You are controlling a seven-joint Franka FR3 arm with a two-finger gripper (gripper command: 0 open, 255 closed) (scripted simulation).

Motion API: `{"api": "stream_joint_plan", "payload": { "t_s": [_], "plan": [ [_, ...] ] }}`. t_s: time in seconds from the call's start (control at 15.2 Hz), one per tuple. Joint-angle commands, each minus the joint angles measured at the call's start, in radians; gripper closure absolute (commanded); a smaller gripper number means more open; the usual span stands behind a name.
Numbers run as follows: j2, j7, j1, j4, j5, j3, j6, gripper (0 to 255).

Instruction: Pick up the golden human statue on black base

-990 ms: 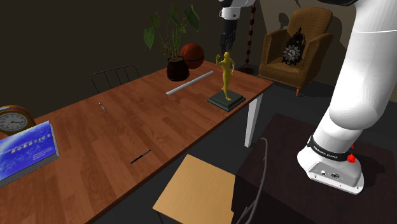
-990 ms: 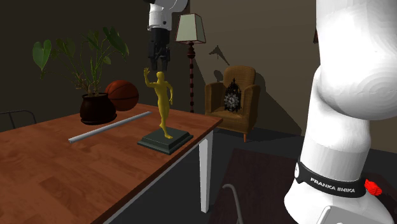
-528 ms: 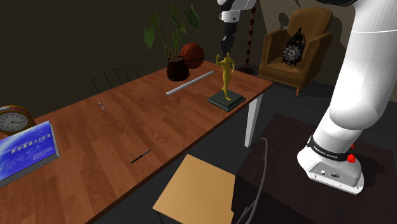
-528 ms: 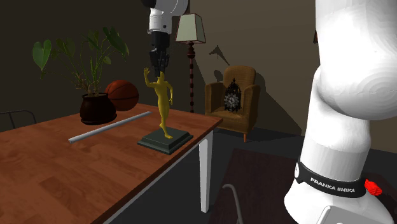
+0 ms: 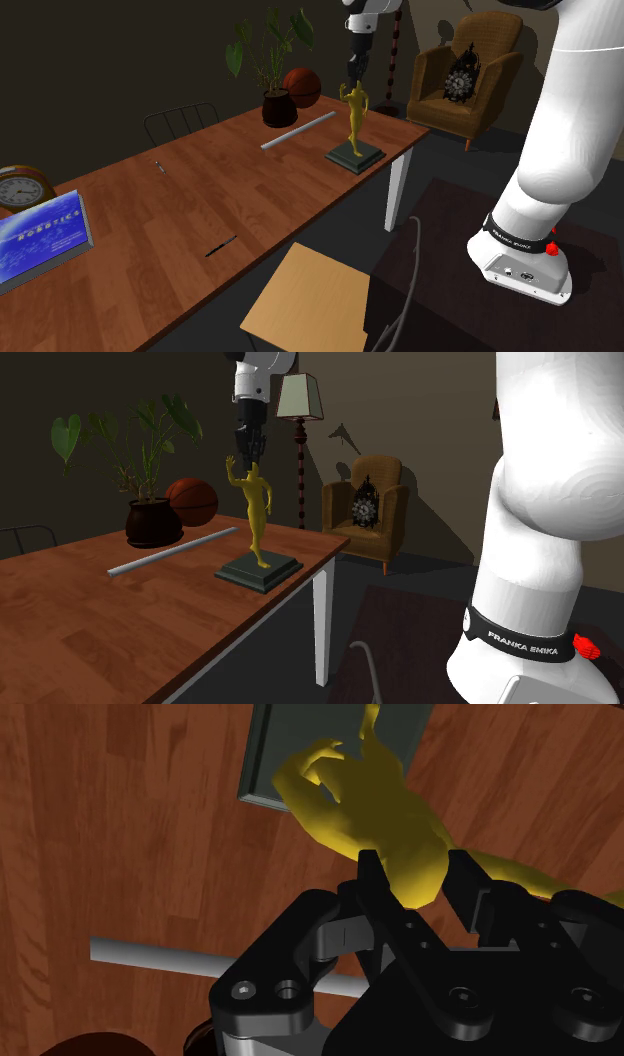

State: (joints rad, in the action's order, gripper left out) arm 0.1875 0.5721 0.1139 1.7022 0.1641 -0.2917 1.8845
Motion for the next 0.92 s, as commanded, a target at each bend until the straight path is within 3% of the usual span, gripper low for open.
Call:
{"api": "stream_joint_plan", "payload": {
  "t_s": [0.0,0.86],
  "plan": [
    [-0.004,-0.004,0.0,-0.019,-0.002,0.0,-0.021,255],
    [-0.004,-0.021,0.006,-0.182,-0.007,-0.004,-0.184,255]
  ]
}}
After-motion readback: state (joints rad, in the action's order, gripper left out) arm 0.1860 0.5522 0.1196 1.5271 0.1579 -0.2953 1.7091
